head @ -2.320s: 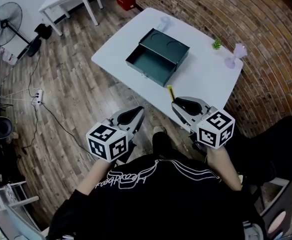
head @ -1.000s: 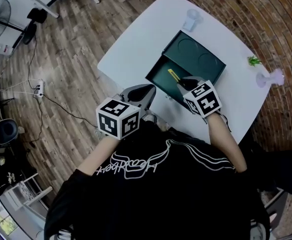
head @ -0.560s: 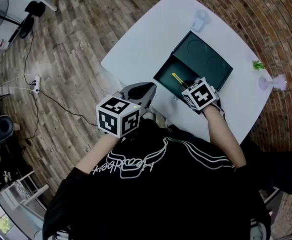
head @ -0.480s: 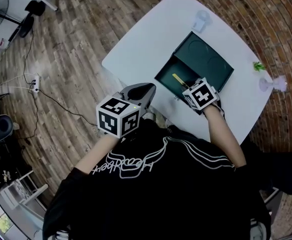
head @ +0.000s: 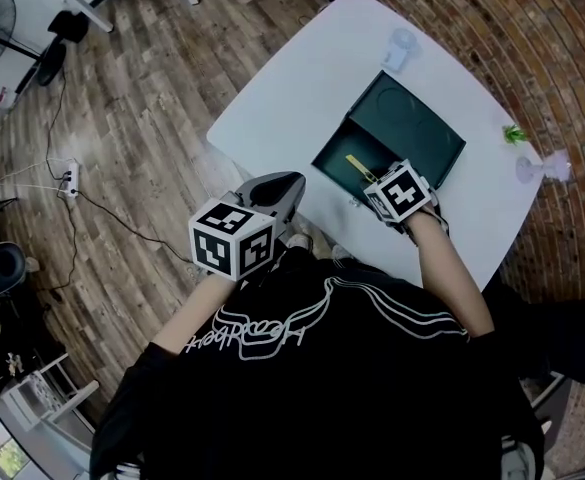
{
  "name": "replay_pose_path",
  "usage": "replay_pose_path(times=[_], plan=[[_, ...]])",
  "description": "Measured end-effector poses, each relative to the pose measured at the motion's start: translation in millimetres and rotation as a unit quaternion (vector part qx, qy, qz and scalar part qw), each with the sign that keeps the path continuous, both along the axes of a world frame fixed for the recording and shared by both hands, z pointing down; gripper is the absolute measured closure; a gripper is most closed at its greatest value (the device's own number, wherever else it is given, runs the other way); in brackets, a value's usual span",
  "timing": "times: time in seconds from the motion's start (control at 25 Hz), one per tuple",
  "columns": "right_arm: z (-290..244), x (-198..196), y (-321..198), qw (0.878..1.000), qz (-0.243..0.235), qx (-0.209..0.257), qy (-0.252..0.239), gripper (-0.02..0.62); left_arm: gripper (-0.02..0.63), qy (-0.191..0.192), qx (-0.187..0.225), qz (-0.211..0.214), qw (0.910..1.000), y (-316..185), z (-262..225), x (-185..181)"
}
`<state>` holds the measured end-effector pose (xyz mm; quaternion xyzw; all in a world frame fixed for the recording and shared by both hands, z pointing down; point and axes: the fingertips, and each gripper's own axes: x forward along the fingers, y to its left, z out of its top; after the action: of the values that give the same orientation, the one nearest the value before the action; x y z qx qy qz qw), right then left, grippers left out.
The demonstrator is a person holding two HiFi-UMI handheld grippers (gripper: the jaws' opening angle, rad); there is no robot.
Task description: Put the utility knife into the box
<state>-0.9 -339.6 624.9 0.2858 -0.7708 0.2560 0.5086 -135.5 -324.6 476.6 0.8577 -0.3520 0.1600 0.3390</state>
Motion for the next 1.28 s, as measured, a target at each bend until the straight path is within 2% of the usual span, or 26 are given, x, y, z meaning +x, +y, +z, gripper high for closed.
replay_pose_path(times=[0.12, 0.2, 0.28, 0.4, 0.52, 0.68, 0.8, 1.0, 1.28], plan=[[-4.5, 1.8, 2.5, 1.000, 0.005, 0.006, 0.000, 0.411, 0.569, -0.018, 0.006, 0.007, 0.9998, -1.0, 1.0, -0.2], [-12.9, 6.0, 0.8, 1.000, 0.012, 0.026, -0.001, 0.410, 0.569, -0.023, 0.005, 0.013, 0.9996, -0.9, 1.7, 2.5], [-27.4, 4.7, -0.9, 0.998, 0.023, 0.045, -0.029, 0.407, 0.569, -0.023, 0.003, 0.020, 0.9995, -0.6, 0.9, 6.0], [-63.0, -0.6, -2.7, 0.991, 0.046, 0.071, -0.104, 0.409, 0.569, -0.019, 0.004, 0.031, 0.9993, -1.0, -4.0, 12.9], [-106.4, -3.3, -1.2, 0.975, 0.067, 0.099, -0.189, 0.448, 0.569, -0.010, 0.010, 0.040, 0.9991, -1.7, -14.7, 22.7], [-165.1, -2.8, 5.1, 0.945, 0.081, 0.145, -0.282, 0.586, 0.569, 0.004, 0.032, 0.056, 0.9979, -3.6, -39.1, 37.4], [-201.6, -1.8, 11.9, 0.923, 0.080, 0.160, -0.341, 0.592, 0.569, 0.026, 0.049, 0.071, 0.9959, -5.4, -61.7, 49.7], [-244.5, 0.3, 26.1, 0.897, 0.066, 0.188, -0.395, 0.592, 0.569, 0.061, 0.083, 0.109, 0.9888, 1.7, -101.3, 70.8], [-277.1, 5.7, 38.9, 0.873, 0.068, 0.212, -0.433, 0.592, 0.569, 0.074, 0.103, 0.138, 0.9823, 9.8, -123.2, 87.8]])
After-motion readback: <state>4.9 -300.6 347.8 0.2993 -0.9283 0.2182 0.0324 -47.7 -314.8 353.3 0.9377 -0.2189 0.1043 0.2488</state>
